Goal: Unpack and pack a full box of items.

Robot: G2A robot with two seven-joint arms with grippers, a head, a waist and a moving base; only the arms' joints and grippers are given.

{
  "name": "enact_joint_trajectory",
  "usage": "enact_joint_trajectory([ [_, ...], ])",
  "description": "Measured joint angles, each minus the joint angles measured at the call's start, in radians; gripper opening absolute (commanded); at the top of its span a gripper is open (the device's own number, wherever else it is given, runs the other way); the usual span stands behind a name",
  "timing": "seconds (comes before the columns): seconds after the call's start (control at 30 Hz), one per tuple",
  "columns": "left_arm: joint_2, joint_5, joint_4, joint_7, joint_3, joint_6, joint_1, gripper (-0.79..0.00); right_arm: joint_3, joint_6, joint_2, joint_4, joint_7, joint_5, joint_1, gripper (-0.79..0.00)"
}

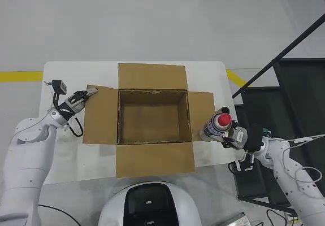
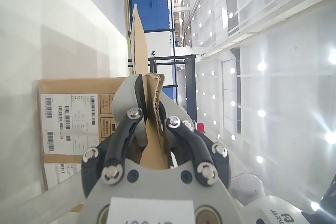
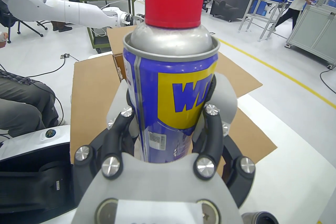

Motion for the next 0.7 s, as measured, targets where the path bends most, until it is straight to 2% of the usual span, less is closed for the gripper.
enact_joint_trajectory([
  [0.13,0.007,-0.001,0.015,0.002,-0.017,-0.006,-0.002,0.000,-0.007,-0.016,0.000,0.010,0.002,0.001,0.010,-0.785],
  [0.27,0.019,-0.017,0.015,0.047,-0.068,-0.033,0.009,0.000,-0.010,-0.024,0.000,0.016,0.004,0.005,0.011,-0.785],
  [0.5,0.037,-0.067,-0.064,0.089,-0.156,-0.072,0.067,0.000,-0.009,-0.023,0.000,0.015,0.004,0.005,0.011,-0.785],
  [0.7,0.038,-0.070,-0.072,0.092,-0.160,-0.075,0.072,0.000,-0.009,-0.023,0.000,0.015,0.004,0.005,0.011,-0.785],
])
